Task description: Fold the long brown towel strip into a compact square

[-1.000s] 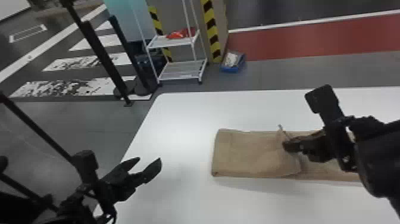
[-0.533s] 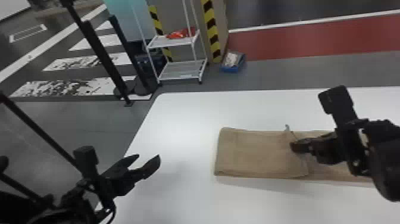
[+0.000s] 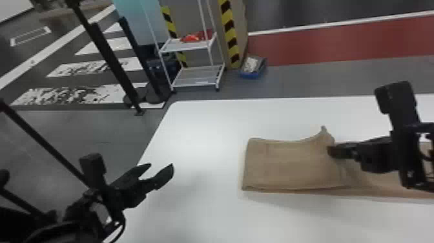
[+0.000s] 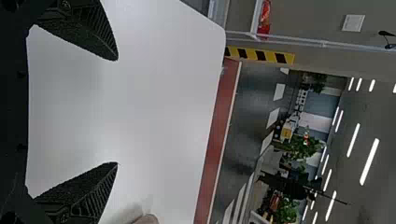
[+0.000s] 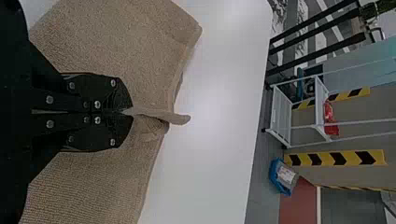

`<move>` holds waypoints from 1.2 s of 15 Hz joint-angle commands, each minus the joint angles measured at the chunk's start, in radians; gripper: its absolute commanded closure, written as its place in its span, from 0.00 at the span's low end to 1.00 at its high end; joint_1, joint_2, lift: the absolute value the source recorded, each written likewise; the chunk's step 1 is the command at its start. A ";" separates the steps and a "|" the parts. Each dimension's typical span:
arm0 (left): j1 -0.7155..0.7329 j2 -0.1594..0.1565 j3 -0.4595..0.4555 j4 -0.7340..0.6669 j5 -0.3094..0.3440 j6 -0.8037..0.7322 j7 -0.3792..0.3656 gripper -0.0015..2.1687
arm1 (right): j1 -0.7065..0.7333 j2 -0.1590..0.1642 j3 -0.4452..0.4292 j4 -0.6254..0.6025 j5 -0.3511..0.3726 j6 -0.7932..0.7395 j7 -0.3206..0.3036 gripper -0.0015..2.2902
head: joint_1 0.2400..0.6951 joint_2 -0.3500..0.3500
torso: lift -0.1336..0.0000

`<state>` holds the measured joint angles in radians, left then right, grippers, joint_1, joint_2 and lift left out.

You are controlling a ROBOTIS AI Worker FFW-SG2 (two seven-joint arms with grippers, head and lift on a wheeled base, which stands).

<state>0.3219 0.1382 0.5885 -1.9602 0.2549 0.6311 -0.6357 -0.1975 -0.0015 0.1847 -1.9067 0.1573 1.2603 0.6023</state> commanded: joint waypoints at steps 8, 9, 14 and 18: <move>-0.004 -0.052 -0.035 -0.016 0.024 -0.012 0.033 0.04 | 0.056 0.002 -0.042 -0.052 -0.013 0.037 0.002 0.65 | 1.00 1.00 | 0.07; -0.006 -0.052 -0.050 -0.013 0.023 -0.012 0.045 0.04 | 0.044 0.002 -0.054 -0.080 -0.042 0.052 0.005 0.65 | 1.00 1.00 | 0.07; -0.001 -0.089 -0.065 -0.005 0.026 -0.046 0.047 0.04 | 0.055 0.002 -0.099 -0.084 -0.074 0.052 0.007 0.65 | 1.00 0.98 | 0.07; 0.014 -0.103 -0.072 -0.002 0.027 -0.101 0.057 0.04 | 0.076 0.002 -0.165 -0.135 -0.131 0.086 0.007 0.65 | 1.00 0.95 | 0.07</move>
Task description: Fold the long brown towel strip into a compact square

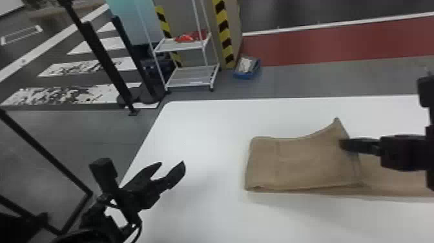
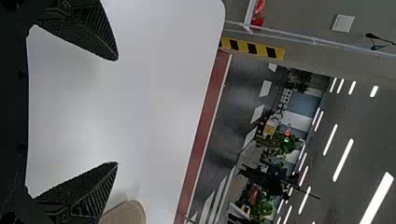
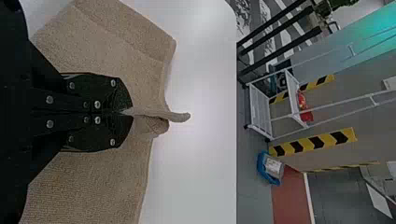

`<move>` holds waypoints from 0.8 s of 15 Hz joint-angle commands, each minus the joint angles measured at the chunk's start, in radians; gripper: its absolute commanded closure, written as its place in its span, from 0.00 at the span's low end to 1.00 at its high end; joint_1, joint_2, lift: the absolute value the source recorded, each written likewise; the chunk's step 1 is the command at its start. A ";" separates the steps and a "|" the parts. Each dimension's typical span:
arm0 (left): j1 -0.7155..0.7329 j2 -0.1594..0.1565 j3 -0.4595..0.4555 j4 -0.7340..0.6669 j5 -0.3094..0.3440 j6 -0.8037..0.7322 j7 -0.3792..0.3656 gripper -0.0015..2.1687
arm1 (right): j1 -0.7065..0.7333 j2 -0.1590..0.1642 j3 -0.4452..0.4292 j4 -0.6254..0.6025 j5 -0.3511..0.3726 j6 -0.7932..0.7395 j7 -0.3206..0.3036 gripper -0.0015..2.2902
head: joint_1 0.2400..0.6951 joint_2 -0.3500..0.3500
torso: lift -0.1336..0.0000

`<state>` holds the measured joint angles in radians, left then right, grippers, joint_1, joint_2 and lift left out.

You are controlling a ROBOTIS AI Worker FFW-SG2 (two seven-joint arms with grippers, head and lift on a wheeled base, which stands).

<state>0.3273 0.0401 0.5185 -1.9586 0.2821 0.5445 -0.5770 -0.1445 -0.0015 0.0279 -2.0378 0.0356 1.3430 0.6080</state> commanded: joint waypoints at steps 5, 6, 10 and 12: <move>0.024 -0.005 -0.011 -0.005 -0.004 -0.030 0.003 0.04 | 0.013 0.002 -0.079 -0.073 -0.066 0.077 0.004 0.65 | 1.00 0.92 | 0.07; 0.026 -0.005 -0.011 -0.003 -0.006 -0.030 0.006 0.04 | -0.013 0.002 -0.111 -0.091 -0.086 0.080 0.004 0.65 | 1.00 0.92 | 0.07; 0.024 -0.003 -0.011 -0.003 -0.012 -0.030 0.005 0.04 | -0.069 0.002 -0.149 -0.104 -0.094 0.114 0.006 0.65 | 1.00 0.88 | 0.07; 0.026 -0.003 -0.011 -0.002 -0.012 -0.030 0.003 0.04 | -0.070 0.002 -0.158 -0.105 -0.097 0.117 0.006 0.65 | 1.00 0.87 | 0.07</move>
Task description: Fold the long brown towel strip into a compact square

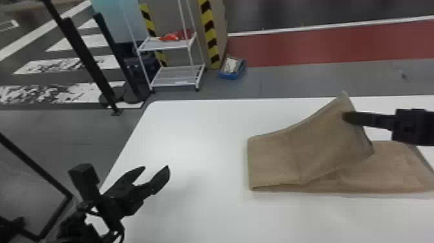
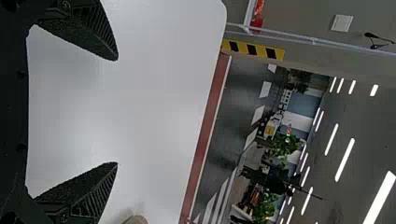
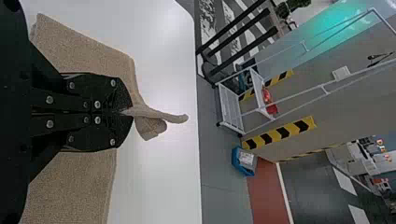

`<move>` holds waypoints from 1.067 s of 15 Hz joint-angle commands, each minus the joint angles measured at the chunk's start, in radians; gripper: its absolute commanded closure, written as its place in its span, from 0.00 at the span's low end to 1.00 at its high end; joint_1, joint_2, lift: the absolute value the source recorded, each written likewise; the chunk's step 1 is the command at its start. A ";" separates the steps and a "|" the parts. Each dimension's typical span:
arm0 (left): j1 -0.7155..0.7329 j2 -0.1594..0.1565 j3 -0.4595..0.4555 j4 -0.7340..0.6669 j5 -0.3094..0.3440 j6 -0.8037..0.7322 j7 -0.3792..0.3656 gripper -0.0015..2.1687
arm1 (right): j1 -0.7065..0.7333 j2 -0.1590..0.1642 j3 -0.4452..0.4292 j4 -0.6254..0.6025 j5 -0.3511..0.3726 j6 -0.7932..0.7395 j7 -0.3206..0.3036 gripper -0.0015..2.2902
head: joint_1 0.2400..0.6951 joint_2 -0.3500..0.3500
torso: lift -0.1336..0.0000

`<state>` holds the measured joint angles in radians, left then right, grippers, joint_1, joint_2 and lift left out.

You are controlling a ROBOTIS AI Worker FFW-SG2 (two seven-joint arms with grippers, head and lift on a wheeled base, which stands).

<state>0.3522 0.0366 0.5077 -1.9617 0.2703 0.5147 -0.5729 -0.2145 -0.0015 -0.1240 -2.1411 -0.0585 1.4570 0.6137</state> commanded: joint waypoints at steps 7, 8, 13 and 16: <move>0.005 0.003 -0.017 0.014 -0.008 -0.003 -0.010 0.04 | 0.095 0.002 -0.083 -0.056 -0.084 0.003 0.000 0.65 | 1.00 0.87 | 0.07; 0.005 0.002 -0.023 0.014 -0.017 -0.009 -0.010 0.04 | 0.093 0.002 -0.098 -0.056 -0.096 0.003 -0.002 0.65 | 1.00 0.86 | 0.07; 0.008 0.002 -0.031 0.020 -0.022 -0.018 -0.012 0.04 | 0.089 0.002 -0.135 -0.053 -0.104 0.009 -0.003 0.65 | 1.00 0.82 | 0.07; 0.013 0.005 -0.031 0.030 -0.022 -0.043 -0.010 0.04 | 0.121 0.002 -0.082 0.023 -0.110 -0.034 -0.029 0.65 | 1.00 0.81 | 0.07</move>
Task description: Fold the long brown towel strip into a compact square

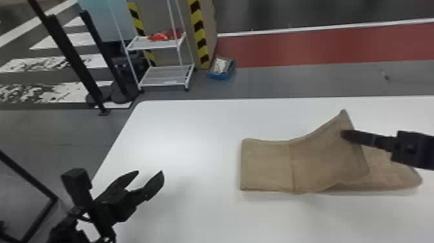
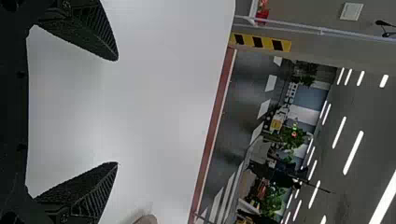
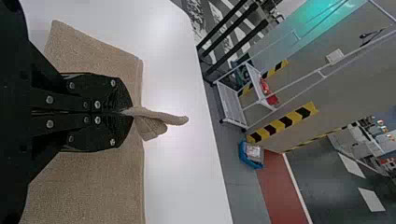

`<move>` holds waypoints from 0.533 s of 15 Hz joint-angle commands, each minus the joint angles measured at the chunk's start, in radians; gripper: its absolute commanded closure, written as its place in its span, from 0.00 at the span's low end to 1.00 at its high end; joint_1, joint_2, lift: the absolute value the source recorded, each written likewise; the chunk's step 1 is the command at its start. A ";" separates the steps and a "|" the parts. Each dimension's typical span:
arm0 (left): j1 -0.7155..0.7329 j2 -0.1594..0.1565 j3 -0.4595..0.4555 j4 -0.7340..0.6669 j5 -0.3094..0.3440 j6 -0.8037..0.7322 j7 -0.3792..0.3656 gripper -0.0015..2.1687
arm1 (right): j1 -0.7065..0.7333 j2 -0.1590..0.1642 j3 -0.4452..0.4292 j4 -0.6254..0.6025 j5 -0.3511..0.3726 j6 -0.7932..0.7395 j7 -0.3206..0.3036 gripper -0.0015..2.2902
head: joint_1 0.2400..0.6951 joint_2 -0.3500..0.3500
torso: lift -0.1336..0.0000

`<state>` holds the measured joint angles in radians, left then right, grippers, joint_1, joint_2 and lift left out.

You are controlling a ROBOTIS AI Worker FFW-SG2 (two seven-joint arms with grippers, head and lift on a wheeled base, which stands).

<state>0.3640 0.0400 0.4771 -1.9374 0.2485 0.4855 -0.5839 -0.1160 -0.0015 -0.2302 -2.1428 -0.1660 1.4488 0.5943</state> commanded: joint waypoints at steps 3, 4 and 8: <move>0.000 0.000 0.002 0.006 0.000 -0.026 0.004 0.04 | 0.039 0.002 0.032 0.031 -0.006 -0.066 -0.050 0.65 | 1.00 0.83 | 0.07; 0.000 0.000 0.000 0.014 0.000 -0.035 0.006 0.04 | 0.044 0.002 0.011 0.031 -0.023 -0.090 -0.050 0.65 | 1.00 0.83 | 0.07; -0.003 -0.002 -0.018 0.018 -0.014 -0.035 0.013 0.04 | 0.004 0.002 -0.081 -0.008 -0.106 -0.072 -0.051 0.65 | 1.00 0.81 | 0.07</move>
<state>0.3615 0.0381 0.4669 -1.9209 0.2411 0.4505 -0.5719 -0.0884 -0.0015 -0.2759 -2.1315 -0.2432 1.3698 0.5429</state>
